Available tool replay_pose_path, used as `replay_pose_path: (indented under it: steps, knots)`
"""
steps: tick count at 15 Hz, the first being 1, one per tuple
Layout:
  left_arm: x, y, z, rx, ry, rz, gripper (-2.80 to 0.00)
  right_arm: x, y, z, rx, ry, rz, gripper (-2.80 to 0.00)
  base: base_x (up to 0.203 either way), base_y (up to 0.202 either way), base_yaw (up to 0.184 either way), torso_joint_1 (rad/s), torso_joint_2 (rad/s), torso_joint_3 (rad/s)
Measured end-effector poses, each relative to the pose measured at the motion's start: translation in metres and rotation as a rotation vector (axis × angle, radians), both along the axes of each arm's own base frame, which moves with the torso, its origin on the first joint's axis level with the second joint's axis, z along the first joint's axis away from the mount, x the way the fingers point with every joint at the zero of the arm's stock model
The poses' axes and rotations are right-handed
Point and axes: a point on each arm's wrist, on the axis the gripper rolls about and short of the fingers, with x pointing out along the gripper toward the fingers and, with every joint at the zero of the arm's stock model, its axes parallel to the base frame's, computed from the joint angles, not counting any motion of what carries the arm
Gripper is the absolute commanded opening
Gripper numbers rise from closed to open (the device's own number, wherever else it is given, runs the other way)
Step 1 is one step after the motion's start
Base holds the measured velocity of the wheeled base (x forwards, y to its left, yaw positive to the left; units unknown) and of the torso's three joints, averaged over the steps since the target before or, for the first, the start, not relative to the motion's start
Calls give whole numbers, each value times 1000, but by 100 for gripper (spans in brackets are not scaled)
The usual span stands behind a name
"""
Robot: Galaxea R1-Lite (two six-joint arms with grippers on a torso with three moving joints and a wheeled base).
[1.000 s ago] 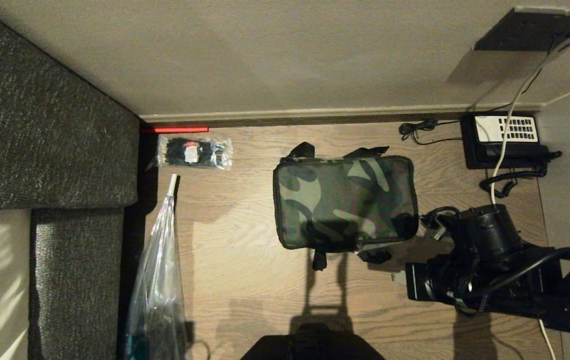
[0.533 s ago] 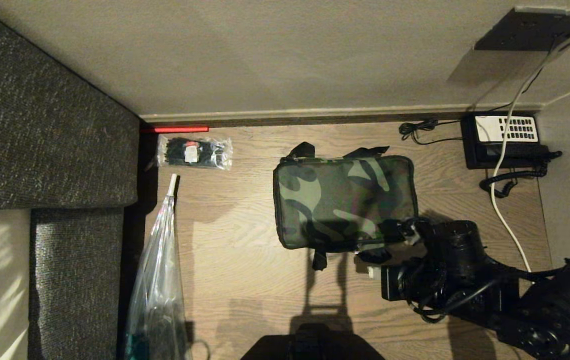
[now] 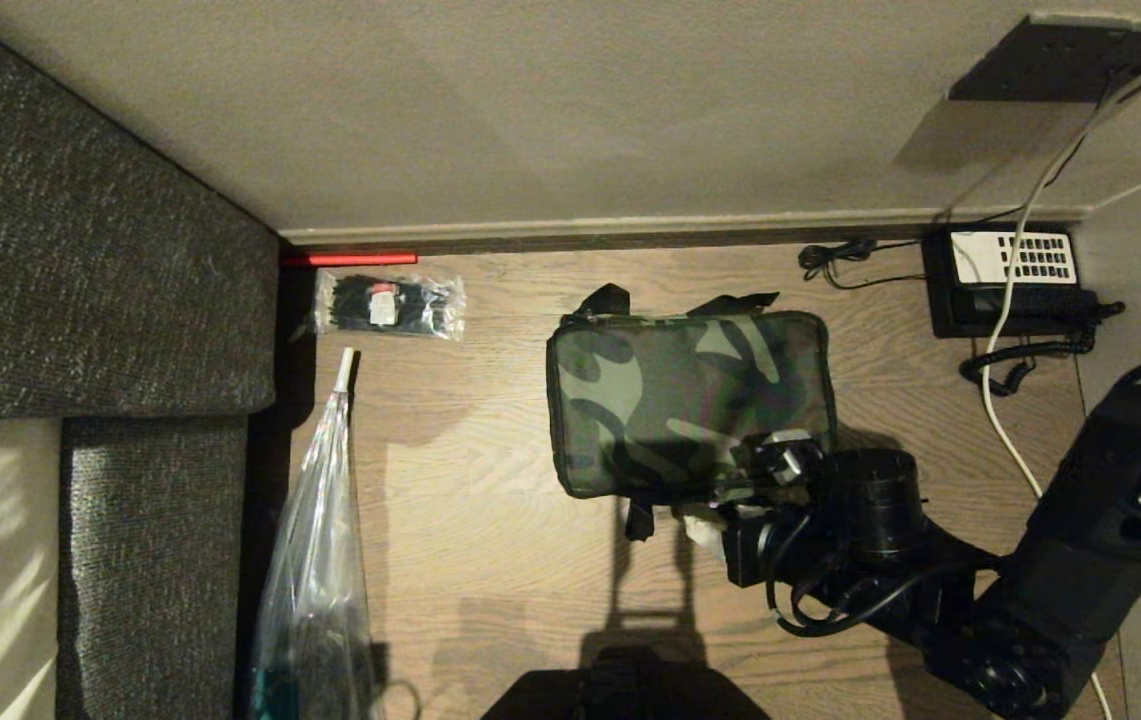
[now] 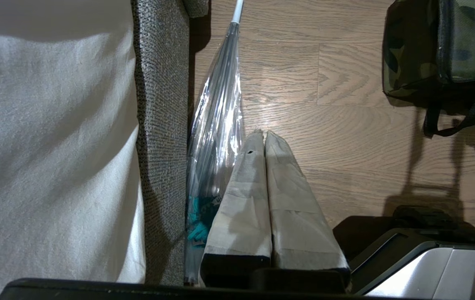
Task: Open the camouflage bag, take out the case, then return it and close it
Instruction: Open the top of the storage box
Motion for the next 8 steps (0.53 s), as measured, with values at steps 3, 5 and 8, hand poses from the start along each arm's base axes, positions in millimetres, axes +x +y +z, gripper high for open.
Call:
replay_pose_path:
  steps: [3,5,8]
  knots:
    - [0,0,0,0,0,0,-280,5,4,-7,22,-26,24,0,0,0,0,0,0,0]
    - [0,0,0,0,0,1,-280,6,4,-10,20,-23,26,0,0,0,0,0,0,0]
    - [0,0,0,0,0,0,-280,7,5,-13,-5,-30,36,0,0,0,0,0,0,0]
